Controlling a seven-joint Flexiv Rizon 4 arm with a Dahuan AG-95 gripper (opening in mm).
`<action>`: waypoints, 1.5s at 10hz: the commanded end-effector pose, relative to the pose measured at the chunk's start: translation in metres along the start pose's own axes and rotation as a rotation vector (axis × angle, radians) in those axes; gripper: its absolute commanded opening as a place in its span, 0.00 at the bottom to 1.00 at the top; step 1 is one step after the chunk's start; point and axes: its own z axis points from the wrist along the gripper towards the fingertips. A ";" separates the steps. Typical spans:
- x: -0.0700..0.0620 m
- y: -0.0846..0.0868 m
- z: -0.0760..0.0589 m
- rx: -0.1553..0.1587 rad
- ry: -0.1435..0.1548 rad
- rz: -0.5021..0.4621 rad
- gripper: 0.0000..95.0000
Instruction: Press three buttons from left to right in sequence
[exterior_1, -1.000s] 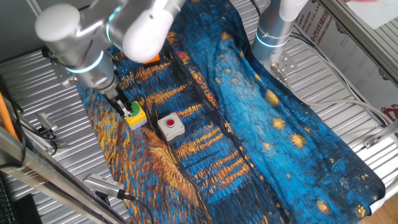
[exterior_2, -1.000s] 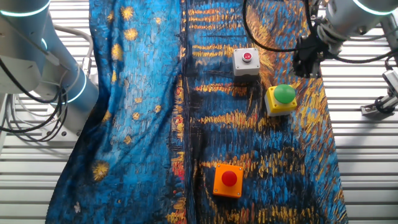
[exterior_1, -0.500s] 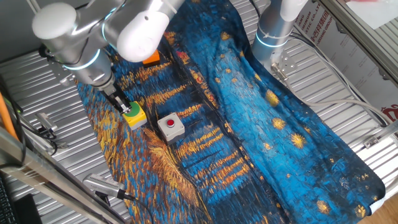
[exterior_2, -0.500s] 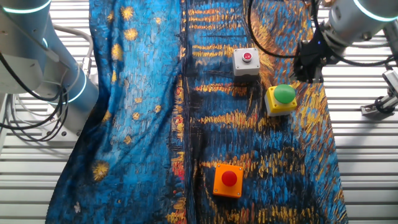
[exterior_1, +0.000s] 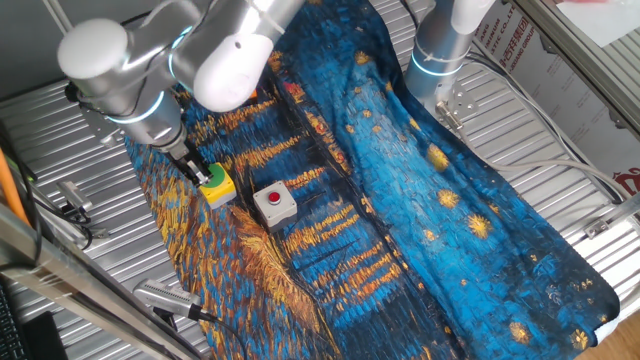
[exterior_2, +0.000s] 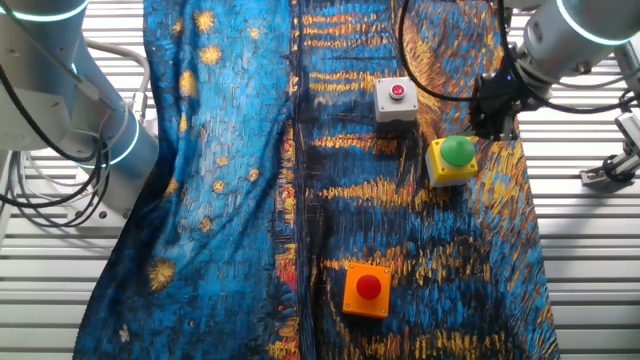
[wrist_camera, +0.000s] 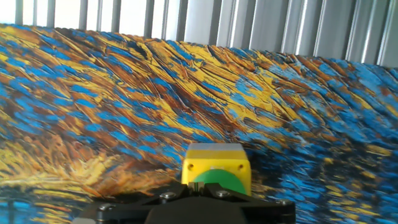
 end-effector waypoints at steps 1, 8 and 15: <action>0.004 -0.007 -0.003 0.027 0.002 -0.021 0.00; 0.002 -0.011 0.026 0.030 -0.013 -0.013 0.00; 0.008 -0.001 -0.024 0.018 0.002 -0.008 0.00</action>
